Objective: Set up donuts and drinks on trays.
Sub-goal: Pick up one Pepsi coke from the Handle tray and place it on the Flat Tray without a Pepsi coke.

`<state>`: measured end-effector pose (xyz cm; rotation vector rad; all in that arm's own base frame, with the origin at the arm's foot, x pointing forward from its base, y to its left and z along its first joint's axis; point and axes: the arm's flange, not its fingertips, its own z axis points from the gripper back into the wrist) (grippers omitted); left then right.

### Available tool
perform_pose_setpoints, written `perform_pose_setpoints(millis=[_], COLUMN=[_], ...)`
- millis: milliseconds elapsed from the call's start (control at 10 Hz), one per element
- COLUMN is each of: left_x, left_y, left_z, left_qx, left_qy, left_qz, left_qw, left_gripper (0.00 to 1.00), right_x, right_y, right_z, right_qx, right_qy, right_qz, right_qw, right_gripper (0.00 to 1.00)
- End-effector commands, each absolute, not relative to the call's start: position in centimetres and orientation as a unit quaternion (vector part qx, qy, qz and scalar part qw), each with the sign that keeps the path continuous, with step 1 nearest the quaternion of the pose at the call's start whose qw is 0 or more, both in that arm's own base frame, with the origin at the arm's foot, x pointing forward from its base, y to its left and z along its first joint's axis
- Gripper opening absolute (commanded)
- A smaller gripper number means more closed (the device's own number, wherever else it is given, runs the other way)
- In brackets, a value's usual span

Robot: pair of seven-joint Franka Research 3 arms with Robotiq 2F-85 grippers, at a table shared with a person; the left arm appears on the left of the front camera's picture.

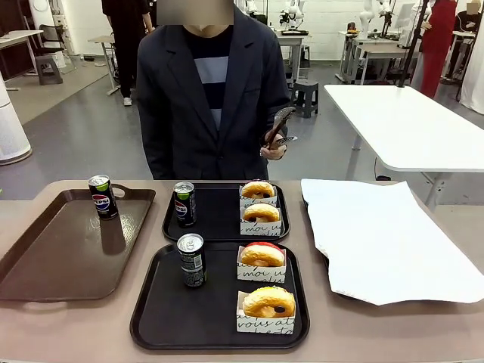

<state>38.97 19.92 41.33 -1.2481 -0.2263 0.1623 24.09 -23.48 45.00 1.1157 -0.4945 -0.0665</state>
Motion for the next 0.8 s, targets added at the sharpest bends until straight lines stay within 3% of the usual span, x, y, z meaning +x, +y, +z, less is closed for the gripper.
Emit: perform_pose_setpoints(millis=[0,500,700], left_x=[37.91,38.26,38.52], left_y=[19.34,19.77,19.62], left_z=[41.37,41.48,41.64], left_qx=[-0.538,-0.519,-0.533], left_qy=[-0.126,-0.149,-0.122], left_qz=[0.032,0.034,0.017], left_qw=[0.833,0.841,0.837], left_gripper=[1.00,1.00,1.00], right_x=[24.40,24.40,24.40], right_y=[-23.59,-23.59,-23.59], right_z=[45.13,45.13,45.13], right_qx=[0.531,0.531,0.531], right_qy=[-0.245,-0.245,-0.245], right_qz=[-0.026,-0.026,-0.026], right_qw=[0.811,0.811,0.811], right_gripper=[1.00,1.00,1.00])
